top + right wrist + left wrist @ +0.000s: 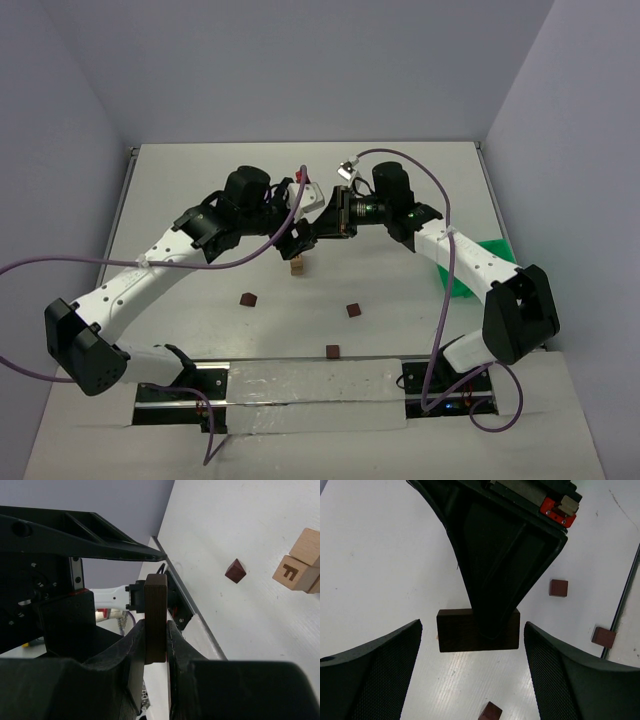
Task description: Build the wood block tower
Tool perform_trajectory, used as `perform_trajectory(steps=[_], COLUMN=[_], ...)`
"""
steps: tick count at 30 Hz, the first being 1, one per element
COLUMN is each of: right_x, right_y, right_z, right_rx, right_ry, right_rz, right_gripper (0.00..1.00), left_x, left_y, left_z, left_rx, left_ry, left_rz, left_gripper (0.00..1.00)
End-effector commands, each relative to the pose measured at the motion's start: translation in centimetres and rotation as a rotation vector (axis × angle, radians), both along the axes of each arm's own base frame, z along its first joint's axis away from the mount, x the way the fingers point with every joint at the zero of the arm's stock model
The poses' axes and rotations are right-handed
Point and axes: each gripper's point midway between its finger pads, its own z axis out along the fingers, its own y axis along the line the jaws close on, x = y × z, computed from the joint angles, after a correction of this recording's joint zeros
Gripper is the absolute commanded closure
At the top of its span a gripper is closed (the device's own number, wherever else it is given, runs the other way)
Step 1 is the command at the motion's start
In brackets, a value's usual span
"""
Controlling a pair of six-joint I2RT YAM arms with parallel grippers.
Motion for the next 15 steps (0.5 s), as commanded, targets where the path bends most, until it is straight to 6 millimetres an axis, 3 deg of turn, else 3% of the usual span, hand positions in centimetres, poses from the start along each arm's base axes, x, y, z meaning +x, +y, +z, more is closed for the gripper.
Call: perform_trajectory(steps=[1, 6, 11, 15], right_x=[-0.48, -0.63, -0.76, -0.78], right_y=[0.49, 0.48, 0.58, 0.52], right_z=[1.55, 1.38, 1.3, 1.03], right_rx=[0.055, 0.057, 0.058, 0.053], right_ry=[-0.035, -0.025, -0.023, -0.022], right_rz=[0.036, 0.039, 0.047, 0.047], right_gripper=[1.0, 1.0, 1.0, 1.0], left_x=[0.17, 0.36, 0.33, -0.01], left_y=[-1.08, -1.03, -0.98, -1.1], left_z=[2.16, 1.96, 1.82, 1.92], left_rx=[-0.045, -0.039, -0.034, -0.039], left_ry=[-0.03, -0.033, -0.033, -0.028], left_rz=[-0.027, -0.02, -0.023, -0.042], left_gripper=[0.12, 0.2, 0.4, 0.5])
